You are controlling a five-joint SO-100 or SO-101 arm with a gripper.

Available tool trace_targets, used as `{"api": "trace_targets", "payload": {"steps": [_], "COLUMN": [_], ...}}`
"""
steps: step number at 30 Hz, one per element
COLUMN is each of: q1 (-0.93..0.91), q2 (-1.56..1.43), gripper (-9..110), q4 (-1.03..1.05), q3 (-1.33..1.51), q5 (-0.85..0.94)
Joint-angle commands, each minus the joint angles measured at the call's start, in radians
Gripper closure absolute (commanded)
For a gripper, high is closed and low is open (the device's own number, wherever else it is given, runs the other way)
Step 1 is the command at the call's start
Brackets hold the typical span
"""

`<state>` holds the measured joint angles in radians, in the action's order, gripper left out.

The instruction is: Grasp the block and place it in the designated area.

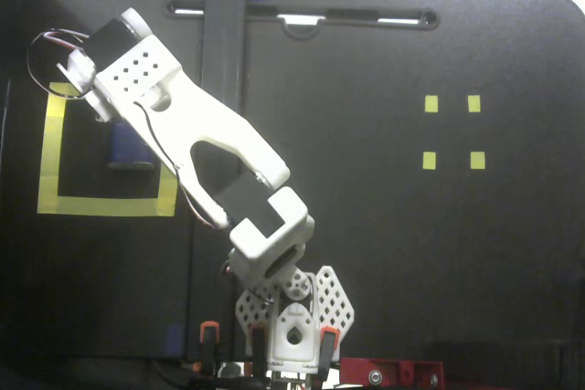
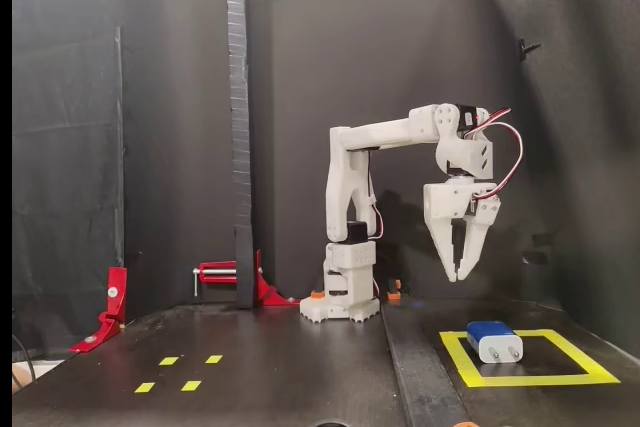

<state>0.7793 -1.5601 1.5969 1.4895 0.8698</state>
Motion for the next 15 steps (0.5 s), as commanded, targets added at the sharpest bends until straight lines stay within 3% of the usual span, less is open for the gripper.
{"api": "trace_targets", "payload": {"steps": [1,6,12,15], "q1": [0.011,0.029,0.006,-0.020], "q2": [-0.041,-0.040,-0.037,-0.035], "gripper": [101,101,101,101], "q4": [-0.014,-0.008,-0.005,-0.008], "q3": [-0.012,-0.012,-0.011,-0.009], "q5": [-0.074,-0.316,-0.828,-0.957]}}
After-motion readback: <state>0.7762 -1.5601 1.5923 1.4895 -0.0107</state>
